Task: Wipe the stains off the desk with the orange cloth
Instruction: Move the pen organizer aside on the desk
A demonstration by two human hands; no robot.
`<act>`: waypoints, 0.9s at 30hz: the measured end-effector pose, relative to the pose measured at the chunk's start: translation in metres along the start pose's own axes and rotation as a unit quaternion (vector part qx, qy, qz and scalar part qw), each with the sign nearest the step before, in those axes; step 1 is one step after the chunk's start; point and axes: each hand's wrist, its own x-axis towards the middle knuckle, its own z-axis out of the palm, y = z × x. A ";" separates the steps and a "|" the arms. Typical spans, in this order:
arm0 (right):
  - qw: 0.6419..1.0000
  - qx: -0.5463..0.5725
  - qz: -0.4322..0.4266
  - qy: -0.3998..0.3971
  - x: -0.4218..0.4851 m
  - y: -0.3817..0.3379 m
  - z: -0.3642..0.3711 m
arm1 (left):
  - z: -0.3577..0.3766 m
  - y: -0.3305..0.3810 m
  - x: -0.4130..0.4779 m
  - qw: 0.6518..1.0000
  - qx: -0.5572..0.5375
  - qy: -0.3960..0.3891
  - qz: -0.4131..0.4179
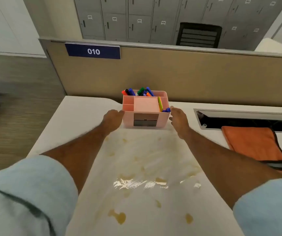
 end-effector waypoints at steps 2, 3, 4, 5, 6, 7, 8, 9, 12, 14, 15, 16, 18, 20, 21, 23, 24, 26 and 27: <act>0.997 0.066 0.029 -0.019 0.004 -0.003 0.007 | 0.004 -0.001 0.008 0.995 -0.094 -0.024 -0.020; 0.995 0.088 0.037 -0.030 0.006 -0.004 0.008 | 0.006 0.000 0.012 0.990 -0.134 -0.038 -0.018; 0.993 0.105 0.046 -0.035 0.007 -0.005 0.008 | 0.007 0.002 0.013 0.985 -0.164 -0.048 -0.021; 0.990 0.127 0.051 -0.041 0.008 -0.003 0.010 | 0.011 0.000 0.018 0.982 -0.181 -0.056 -0.019; 0.988 0.140 0.054 -0.047 0.007 -0.002 0.010 | 0.011 -0.001 0.019 0.980 -0.188 -0.065 -0.018; 0.984 0.157 0.060 -0.053 0.007 -0.002 0.011 | 0.013 -0.002 0.023 0.980 -0.189 -0.068 -0.012; 0.982 0.168 0.058 -0.063 0.008 0.001 0.012 | 0.013 -0.001 0.022 0.981 -0.182 -0.069 -0.008; 0.983 0.162 0.052 -0.067 0.008 0.001 0.013 | 0.014 -0.002 0.025 0.981 -0.178 -0.071 -0.002; 0.990 0.124 0.021 -0.067 0.011 0.006 0.017 | 0.012 0.003 0.029 0.986 -0.160 -0.054 -0.001; 0.992 0.112 0.015 -0.056 0.011 0.007 0.020 | 0.011 0.003 0.031 0.988 -0.152 -0.034 -0.014; 0.992 0.110 0.014 -0.054 0.012 0.007 0.021 | 0.011 0.003 0.033 0.988 -0.149 -0.023 -0.019; 0.992 0.108 0.009 -0.057 0.012 0.007 0.023 | 0.007 0.002 0.034 0.989 -0.147 -0.018 -0.027; 0.991 0.113 0.006 -0.068 0.012 0.003 0.031 | -0.004 -0.002 0.035 0.989 -0.146 -0.008 -0.036; 0.990 0.115 0.001 -0.082 0.012 -0.006 0.047 | -0.024 -0.009 0.037 0.988 -0.148 0.008 -0.035; 0.989 0.117 -0.001 -0.089 0.011 -0.011 0.056 | -0.033 -0.012 0.039 0.988 -0.150 0.013 -0.030; 0.987 0.123 -0.009 -0.101 0.010 -0.021 0.076 | -0.058 -0.020 0.042 0.988 -0.149 0.024 -0.027; 0.986 0.127 -0.013 -0.106 0.010 -0.026 0.086 | -0.068 -0.024 0.043 0.988 -0.149 0.032 -0.028; 0.984 0.128 -0.020 -0.125 0.008 -0.037 0.116 | -0.096 -0.039 0.049 0.986 -0.152 0.057 -0.031; 0.982 0.132 -0.023 -0.134 0.007 -0.039 0.125 | -0.105 -0.044 0.050 0.986 -0.153 0.059 -0.029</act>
